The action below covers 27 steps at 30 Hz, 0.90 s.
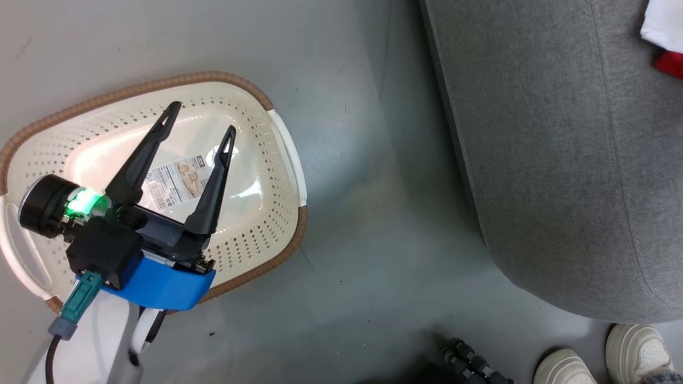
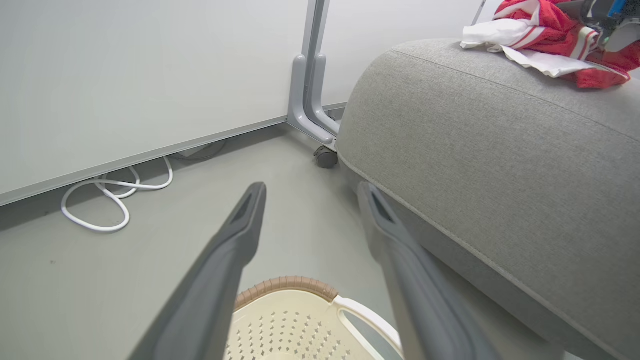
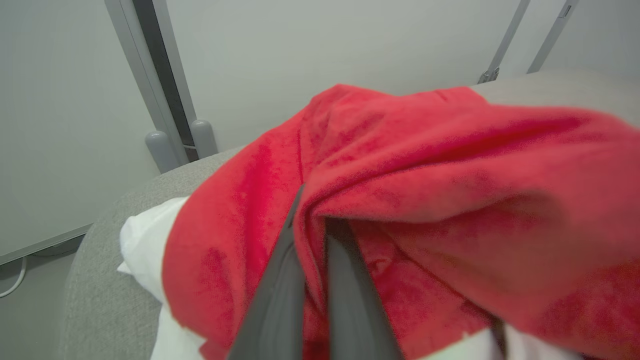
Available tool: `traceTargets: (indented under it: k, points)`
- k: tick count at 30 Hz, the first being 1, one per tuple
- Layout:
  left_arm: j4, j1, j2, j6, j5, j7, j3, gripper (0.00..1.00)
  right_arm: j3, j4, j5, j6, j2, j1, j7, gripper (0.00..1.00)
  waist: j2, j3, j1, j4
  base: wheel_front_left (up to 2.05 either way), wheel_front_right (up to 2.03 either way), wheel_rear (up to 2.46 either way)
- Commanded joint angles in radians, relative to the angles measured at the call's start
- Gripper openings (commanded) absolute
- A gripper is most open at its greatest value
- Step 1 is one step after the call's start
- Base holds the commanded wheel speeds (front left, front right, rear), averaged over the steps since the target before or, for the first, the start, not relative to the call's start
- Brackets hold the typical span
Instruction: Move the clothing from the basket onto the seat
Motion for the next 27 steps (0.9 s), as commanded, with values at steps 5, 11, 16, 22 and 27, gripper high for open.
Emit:
traceTargets:
  k: [5,11,16,22,27]
  points:
    - [0.037,-0.016,-0.035,0.005,-0.023,-0.006,-0.006,1.00,-0.039,-0.019,-0.082,0.000,0.034,0.087,-0.003,1.00,0.0000,-0.080,-0.0003,0.009,0.00,0.00,0.00]
    - [0.123,0.031,-0.107,-0.007,-0.072,-0.010,-0.028,1.00,-0.014,-0.057,-0.127,0.000,0.055,0.222,-0.003,1.00,0.0000,-0.277,-0.0003,0.041,0.00,0.00,0.00]
    - [0.177,0.106,-0.166,-0.012,-0.111,-0.010,0.011,1.00,0.056,-0.111,-0.159,0.000,0.079,0.359,-0.003,1.00,0.0000,-0.463,-0.0003,0.063,0.00,0.00,0.00]
    - [0.219,0.225,-0.239,-0.017,-0.142,-0.009,0.078,1.00,0.148,-0.235,-0.143,0.000,0.131,0.554,0.015,1.00,0.0000,-0.651,-0.0003,0.099,0.00,0.00,0.00]
    - [0.239,0.310,-0.286,-0.018,-0.151,-0.009,0.145,1.00,0.210,-0.387,-0.129,0.000,0.166,0.721,0.040,1.00,0.0000,-0.755,-0.0003,0.143,0.00,0.00,0.00]
